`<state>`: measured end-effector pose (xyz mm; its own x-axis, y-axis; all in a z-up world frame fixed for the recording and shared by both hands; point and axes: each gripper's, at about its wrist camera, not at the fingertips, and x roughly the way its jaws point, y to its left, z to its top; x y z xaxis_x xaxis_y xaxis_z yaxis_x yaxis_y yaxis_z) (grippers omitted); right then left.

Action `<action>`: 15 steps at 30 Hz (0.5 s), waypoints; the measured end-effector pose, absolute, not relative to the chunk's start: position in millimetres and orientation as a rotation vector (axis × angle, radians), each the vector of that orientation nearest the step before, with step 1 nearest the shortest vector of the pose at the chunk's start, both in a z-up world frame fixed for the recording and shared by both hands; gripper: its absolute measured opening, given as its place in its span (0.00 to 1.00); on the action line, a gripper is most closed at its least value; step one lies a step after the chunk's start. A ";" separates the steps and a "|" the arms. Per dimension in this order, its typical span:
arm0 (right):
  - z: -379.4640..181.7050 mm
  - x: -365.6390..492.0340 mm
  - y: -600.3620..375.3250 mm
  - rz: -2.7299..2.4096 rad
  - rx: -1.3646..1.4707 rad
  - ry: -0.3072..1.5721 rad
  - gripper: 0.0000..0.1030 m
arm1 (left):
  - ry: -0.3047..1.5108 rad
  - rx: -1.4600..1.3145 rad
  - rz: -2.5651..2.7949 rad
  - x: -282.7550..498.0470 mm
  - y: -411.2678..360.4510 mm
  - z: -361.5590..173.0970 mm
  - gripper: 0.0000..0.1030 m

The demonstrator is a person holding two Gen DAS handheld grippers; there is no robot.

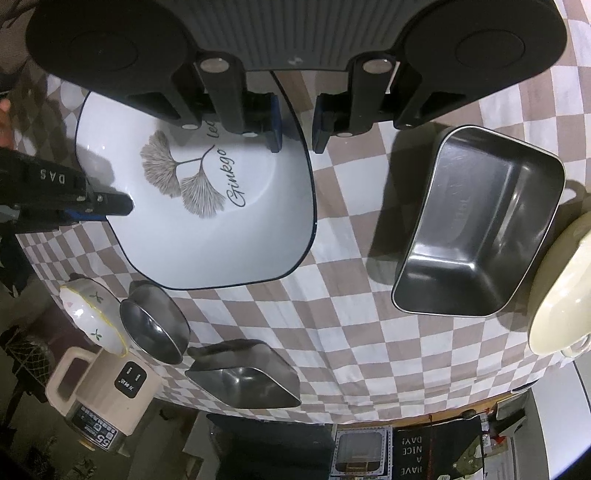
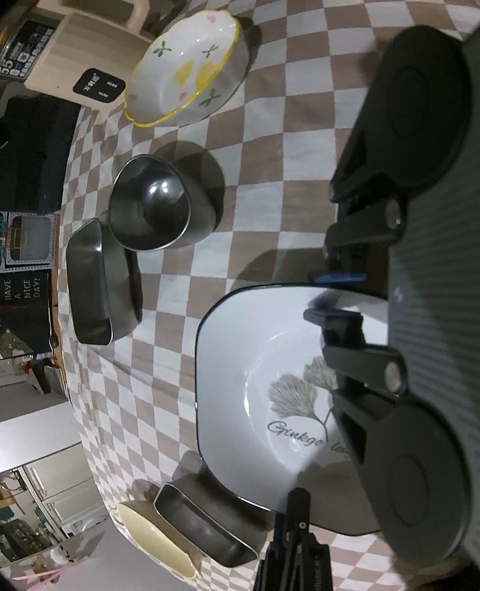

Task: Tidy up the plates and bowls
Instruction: 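Lower the plate beside the steel pan and open both grippers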

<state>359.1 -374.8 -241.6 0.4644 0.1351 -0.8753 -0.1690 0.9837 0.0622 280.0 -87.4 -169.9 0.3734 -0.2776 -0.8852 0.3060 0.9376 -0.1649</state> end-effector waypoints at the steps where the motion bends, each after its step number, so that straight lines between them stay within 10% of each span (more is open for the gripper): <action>1: -241.3 358.1 -373.7 0.184 -0.047 1.075 0.18 | 1.132 0.027 -0.379 280.1 -87.9 -169.8 0.19; 5: -239.9 355.5 -377.7 0.178 -0.035 1.091 0.23 | 1.136 0.025 -0.398 277.0 -89.4 -167.1 0.31; 15: -217.1 338.7 -381.9 0.128 -0.071 1.022 0.78 | 1.068 0.076 -0.359 265.6 -88.0 -144.9 0.88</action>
<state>338.7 -381.9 -217.1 0.5149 0.0735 -0.8541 -0.1401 0.9901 0.0008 265.6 -88.0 -144.9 0.4297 -0.2509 -0.8674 0.3240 0.9395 -0.1113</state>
